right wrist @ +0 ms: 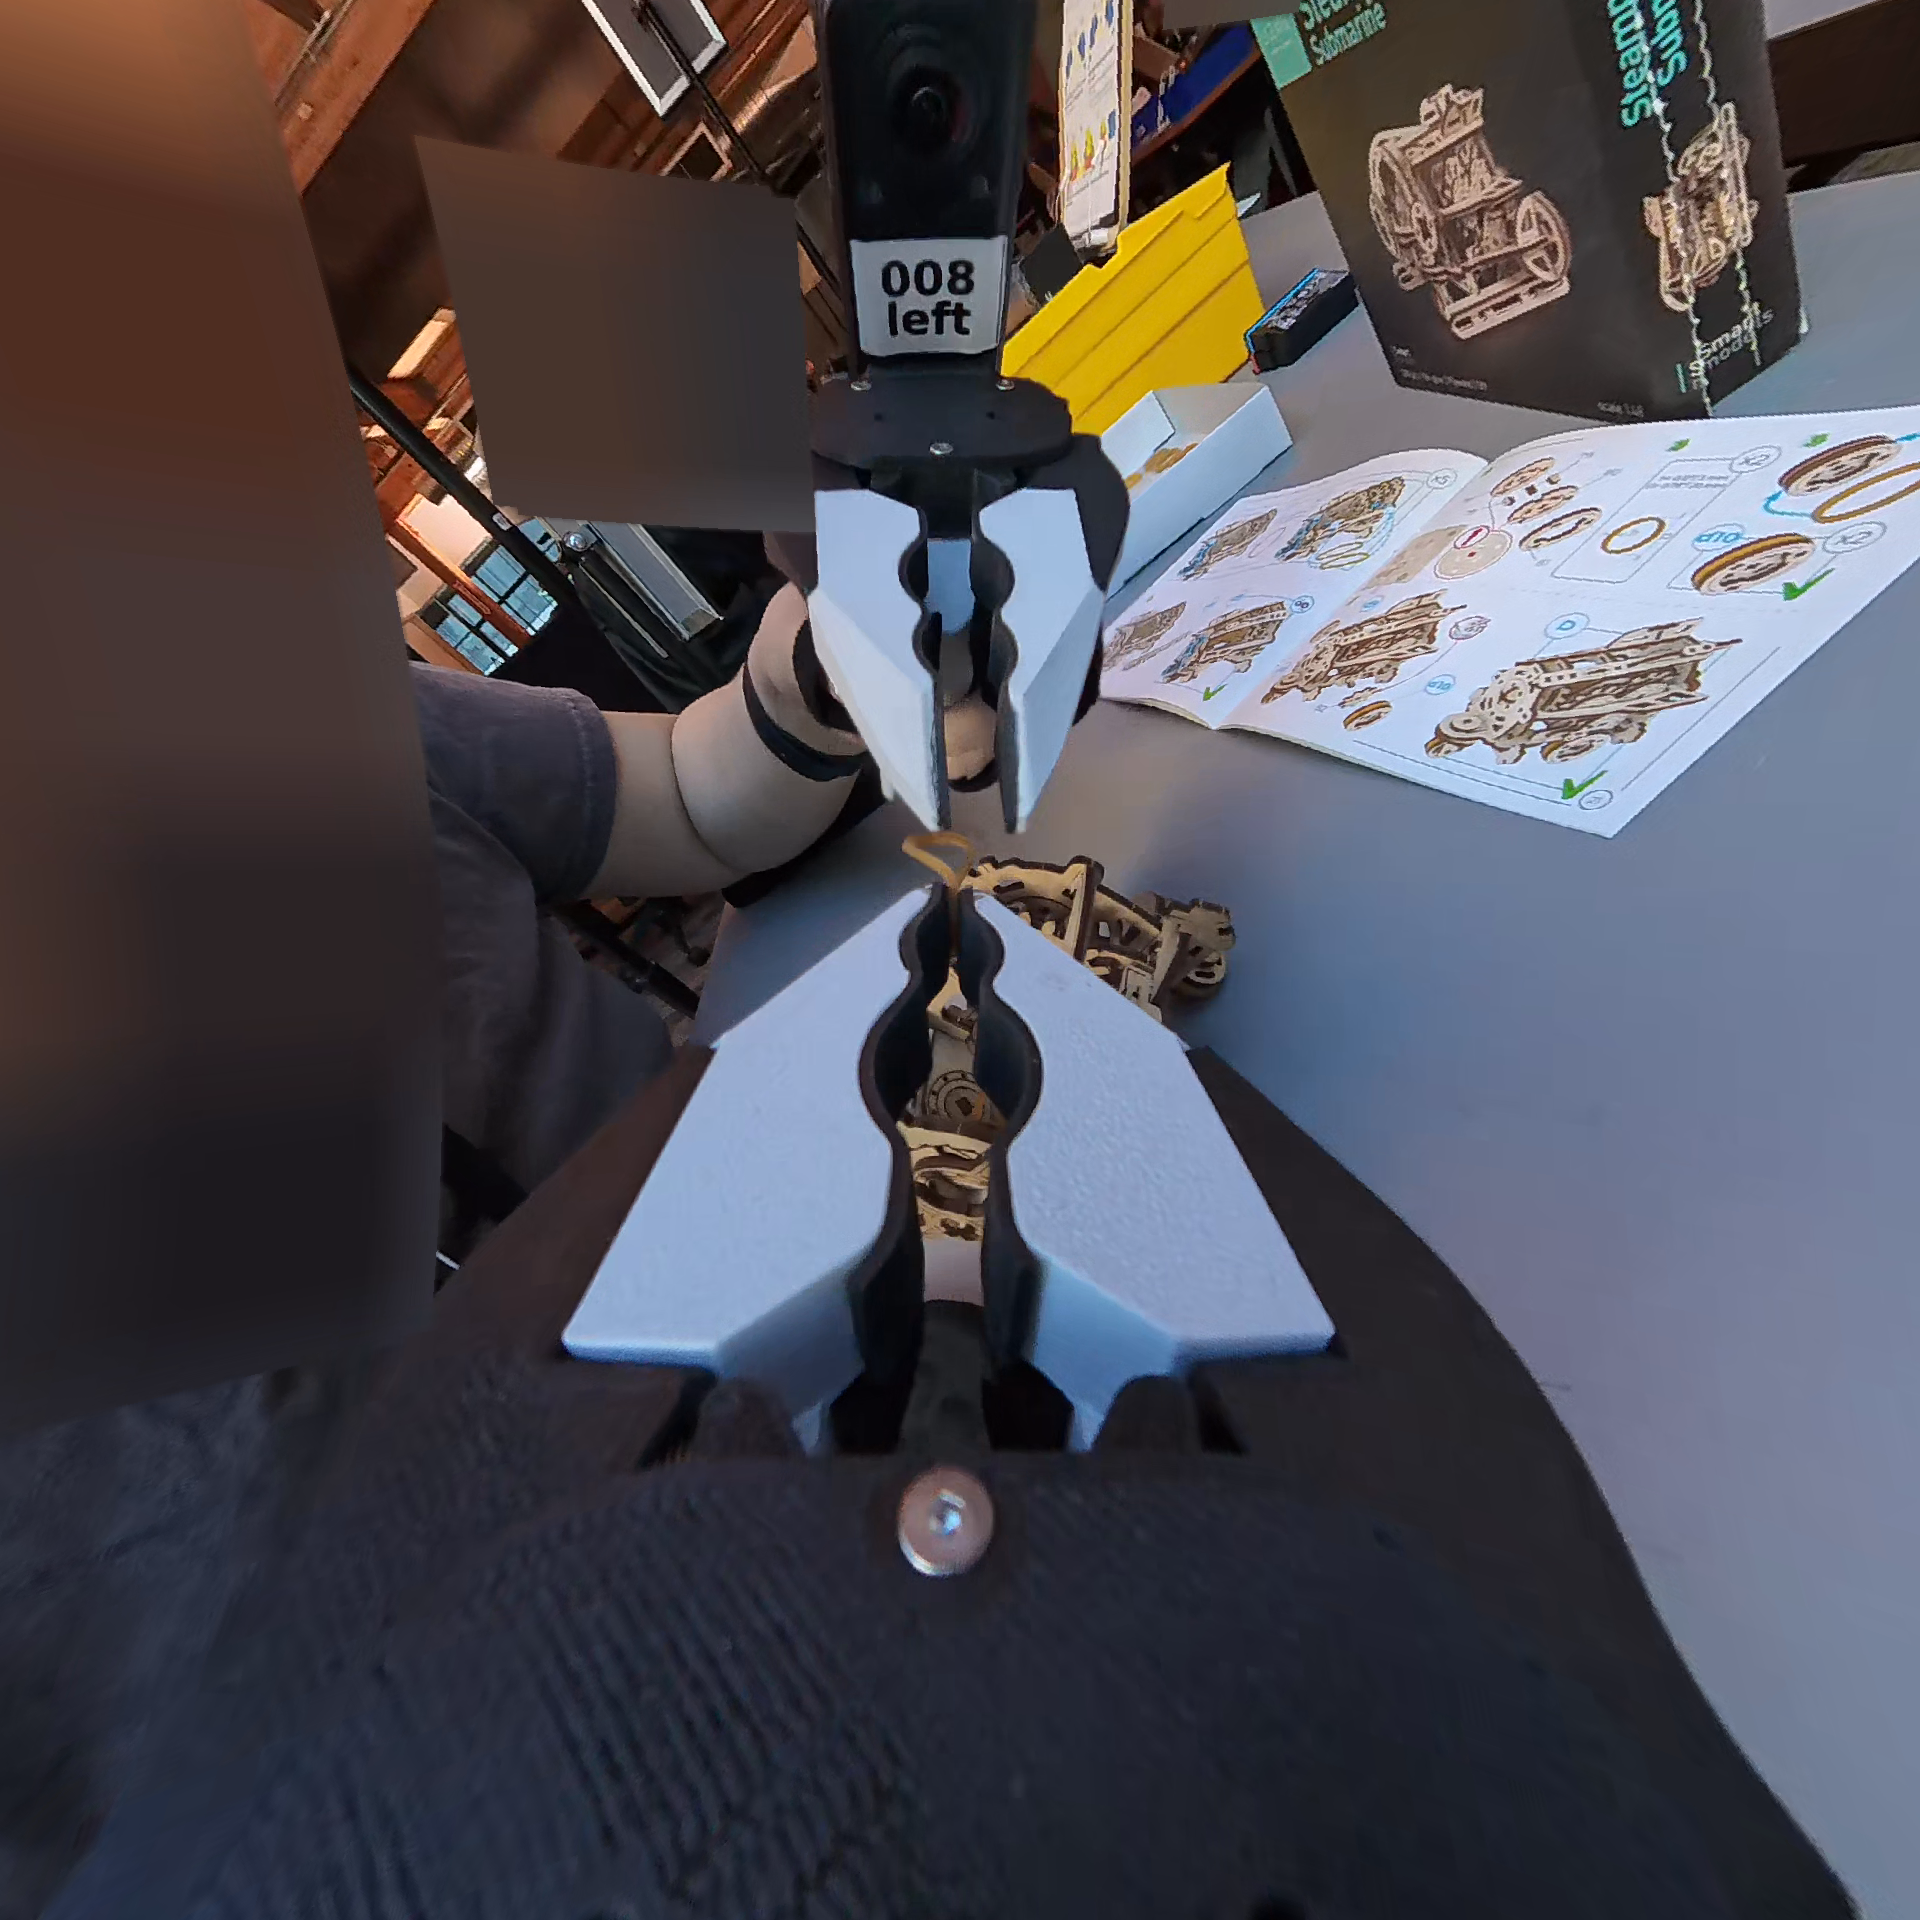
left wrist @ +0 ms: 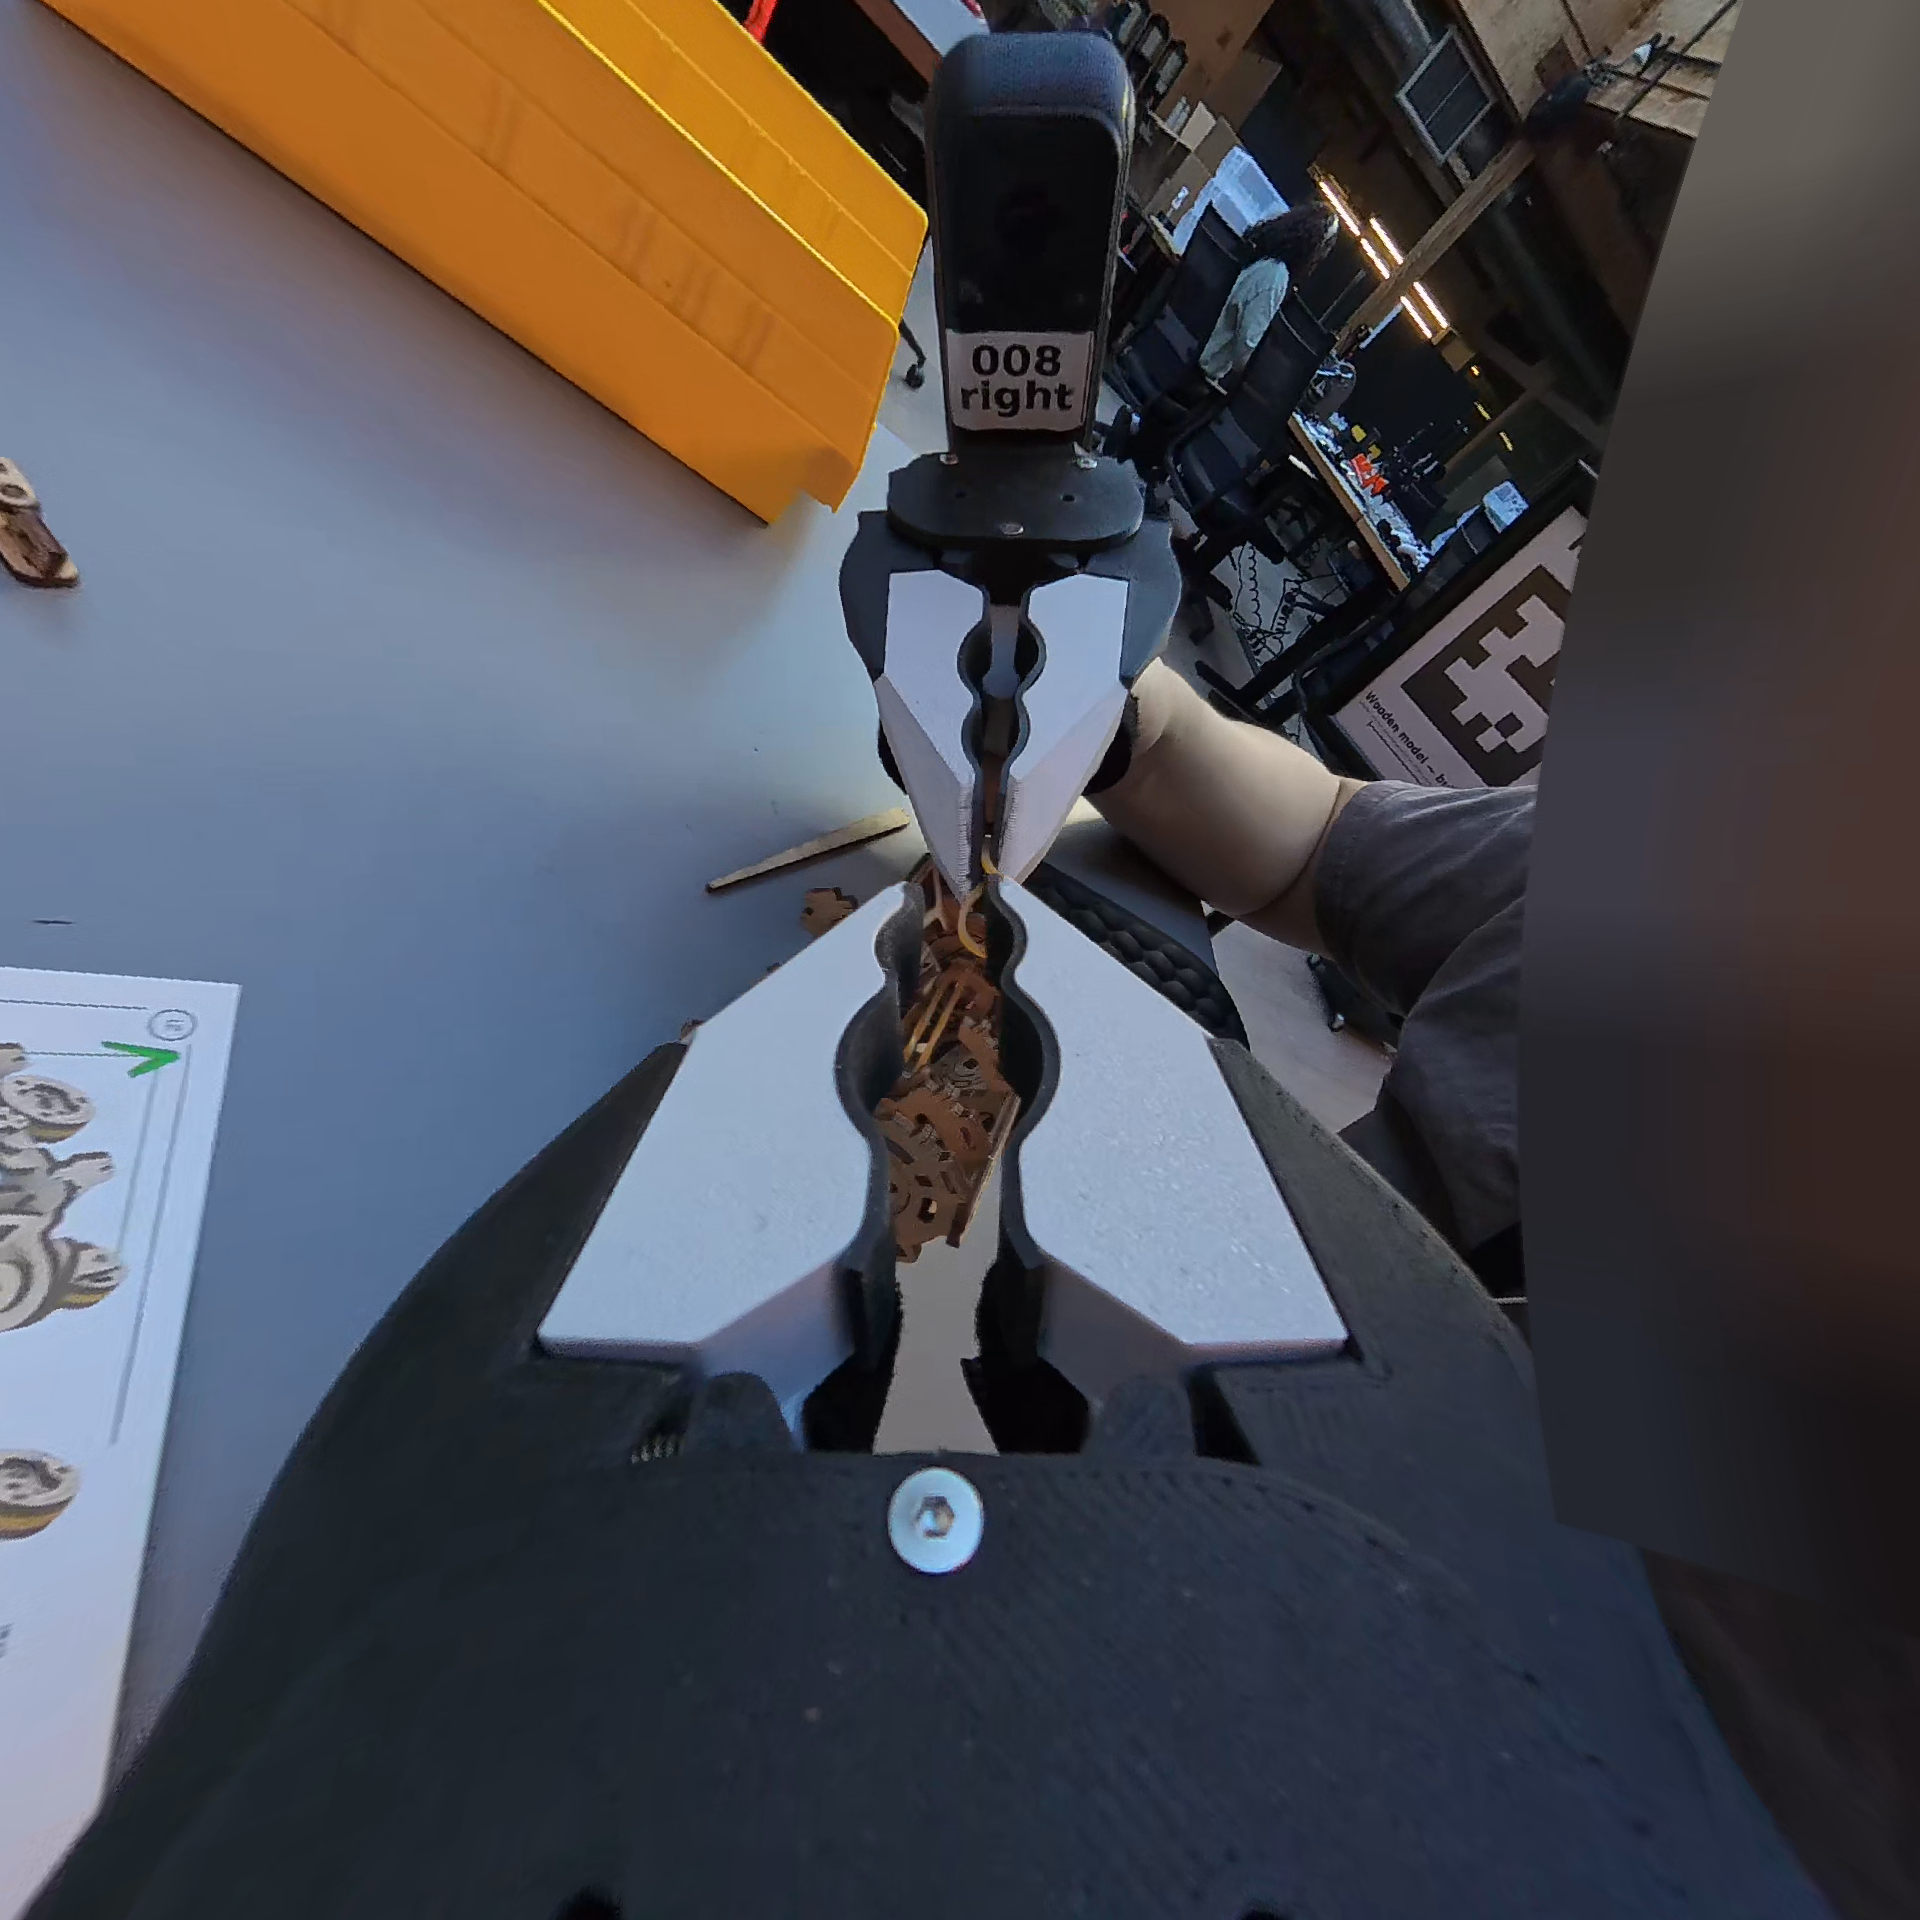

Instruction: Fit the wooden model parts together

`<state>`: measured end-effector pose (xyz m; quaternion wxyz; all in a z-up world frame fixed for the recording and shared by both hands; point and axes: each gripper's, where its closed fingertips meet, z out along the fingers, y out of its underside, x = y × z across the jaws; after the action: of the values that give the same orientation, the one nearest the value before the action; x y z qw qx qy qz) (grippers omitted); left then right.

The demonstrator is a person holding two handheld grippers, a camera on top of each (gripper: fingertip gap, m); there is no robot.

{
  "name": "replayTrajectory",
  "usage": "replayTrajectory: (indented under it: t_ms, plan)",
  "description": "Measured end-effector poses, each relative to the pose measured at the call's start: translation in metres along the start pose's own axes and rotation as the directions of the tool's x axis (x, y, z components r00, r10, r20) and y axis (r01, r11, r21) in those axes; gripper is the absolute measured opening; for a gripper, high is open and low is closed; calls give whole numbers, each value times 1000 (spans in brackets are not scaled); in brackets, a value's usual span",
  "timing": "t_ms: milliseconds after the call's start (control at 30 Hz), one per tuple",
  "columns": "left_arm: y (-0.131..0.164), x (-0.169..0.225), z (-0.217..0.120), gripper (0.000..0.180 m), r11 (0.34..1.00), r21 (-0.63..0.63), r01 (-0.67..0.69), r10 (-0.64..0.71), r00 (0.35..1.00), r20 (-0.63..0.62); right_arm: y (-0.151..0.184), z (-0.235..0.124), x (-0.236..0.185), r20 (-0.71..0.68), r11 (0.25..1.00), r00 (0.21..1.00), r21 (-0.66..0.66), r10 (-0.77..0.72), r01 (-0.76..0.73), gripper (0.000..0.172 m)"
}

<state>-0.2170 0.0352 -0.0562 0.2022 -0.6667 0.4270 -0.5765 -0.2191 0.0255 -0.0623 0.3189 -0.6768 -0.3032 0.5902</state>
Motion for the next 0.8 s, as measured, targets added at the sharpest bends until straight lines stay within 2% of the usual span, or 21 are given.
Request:
replayTrajectory:
  t_ms: [200,367,467,600,733,800]
  plan:
    - [3,-14,-14,21,997,-27,-70,72,996,55,16,5,10,-93,991,992,-110,-87,76,0]
    - [6,-21,-17,26,998,-30,-56,57,998,39,22,5,8,-164,916,917,-245,-362,318,0]
    - [6,-15,-15,27,999,-29,-42,42,999,-9,24,4,9,-201,873,872,-311,-447,376,0]
    - [8,3,-8,30,994,-44,-104,101,993,-59,23,7,11,-219,914,908,-283,-357,291,0]
    - [16,2,1,31,979,-114,-171,173,985,3,19,7,10,-204,945,939,-235,-276,227,0]
    - [19,0,5,15,972,-138,-192,197,980,29,19,6,10,-205,942,936,-241,-286,235,0]
